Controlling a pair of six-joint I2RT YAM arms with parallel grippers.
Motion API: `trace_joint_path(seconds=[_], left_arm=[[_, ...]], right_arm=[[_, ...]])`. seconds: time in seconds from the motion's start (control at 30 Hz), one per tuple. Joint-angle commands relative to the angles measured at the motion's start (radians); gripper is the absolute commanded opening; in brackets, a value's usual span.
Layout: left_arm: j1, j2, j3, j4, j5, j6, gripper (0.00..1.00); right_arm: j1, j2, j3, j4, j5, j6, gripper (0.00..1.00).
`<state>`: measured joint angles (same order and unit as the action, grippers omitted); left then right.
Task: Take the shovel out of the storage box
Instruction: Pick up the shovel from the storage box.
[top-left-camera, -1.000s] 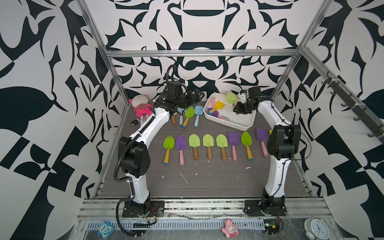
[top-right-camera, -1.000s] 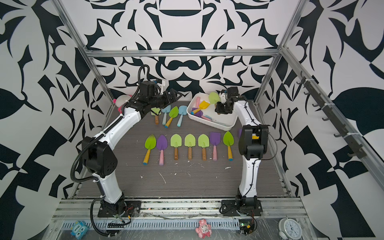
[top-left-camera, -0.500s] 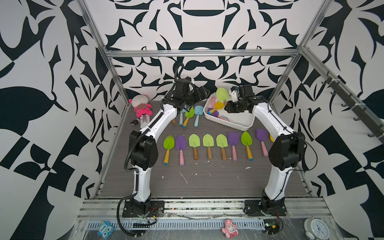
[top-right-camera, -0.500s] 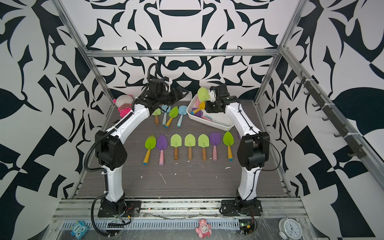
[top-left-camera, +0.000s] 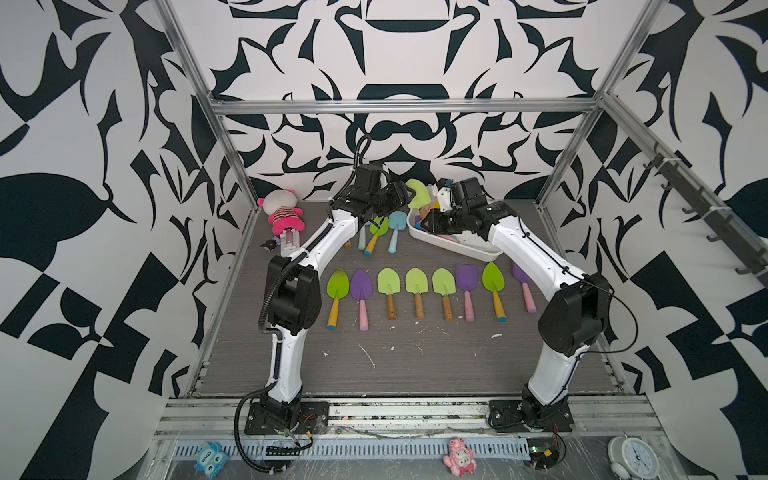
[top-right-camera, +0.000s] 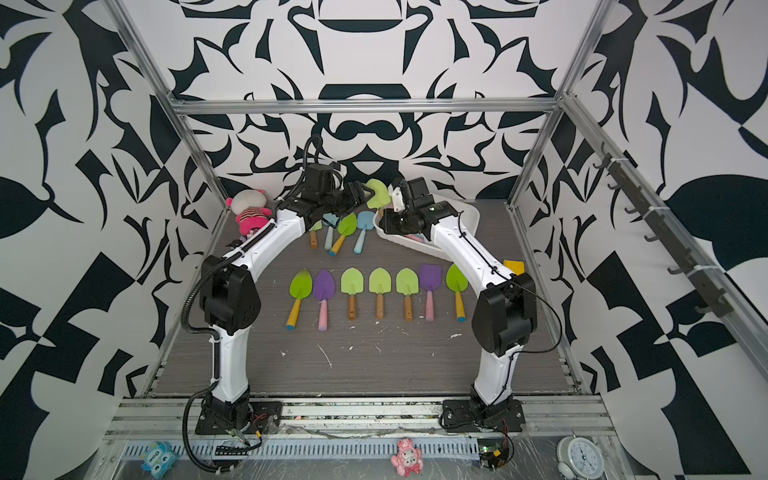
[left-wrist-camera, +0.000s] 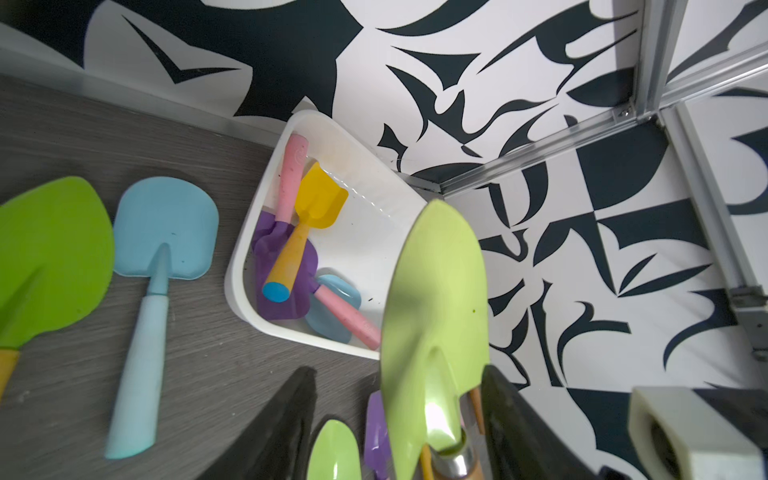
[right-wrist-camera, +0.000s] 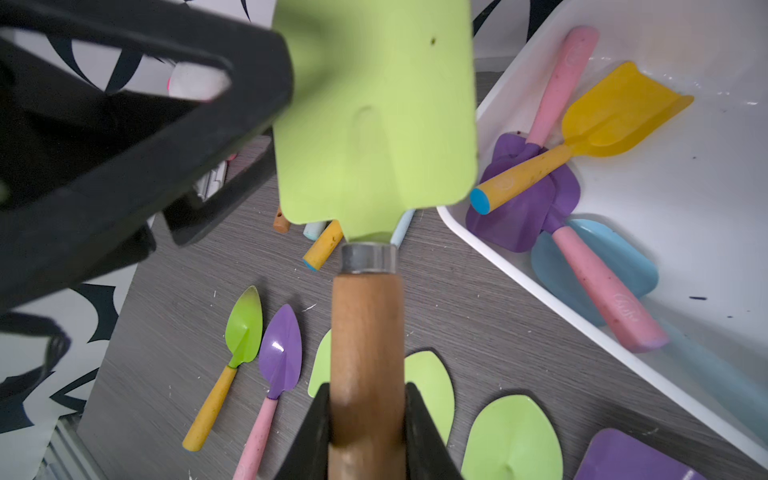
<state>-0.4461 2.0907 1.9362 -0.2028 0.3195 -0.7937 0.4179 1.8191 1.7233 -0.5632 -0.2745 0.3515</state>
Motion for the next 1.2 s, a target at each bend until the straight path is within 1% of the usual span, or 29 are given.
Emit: trace_joint_path(seconds=[0.0,0.2,0.3,0.5,0.73,0.8,0.97,1.13,1.17], left_arm=[[0.012,0.011,-0.029,0.059,0.015,0.003,0.54],[0.014,0.023,-0.049,0.075,0.054,0.014,0.38],[0.014,0.023,-0.063,0.087,0.060,0.011,0.34],[0.017,0.025,-0.057,0.085,0.090,0.012,0.18],[0.032,0.006,-0.097,0.124,0.145,0.011,0.03],[0.035,-0.002,-0.119,0.149,0.166,0.015,0.00],[0.045,-0.029,-0.183,0.221,0.214,0.016,0.00],[0.068,-0.060,-0.220,0.241,0.252,0.049,0.00],[0.073,-0.065,-0.229,0.244,0.259,0.056,0.00]], right_arm=[[0.021,-0.064,-0.013,0.065,-0.021,0.043,0.00],[0.033,-0.076,-0.044,0.082,-0.022,0.059,0.00],[0.037,-0.076,-0.051,0.085,-0.024,0.064,0.00],[0.042,-0.078,-0.067,0.102,-0.022,0.073,0.00],[0.042,-0.088,-0.093,0.122,-0.019,0.072,0.00],[0.042,-0.093,-0.106,0.134,-0.024,0.072,0.00],[0.042,-0.096,-0.115,0.152,-0.038,0.070,0.01],[0.042,-0.092,-0.108,0.161,-0.049,0.070,0.26],[0.042,-0.093,-0.105,0.162,-0.051,0.070,0.30]])
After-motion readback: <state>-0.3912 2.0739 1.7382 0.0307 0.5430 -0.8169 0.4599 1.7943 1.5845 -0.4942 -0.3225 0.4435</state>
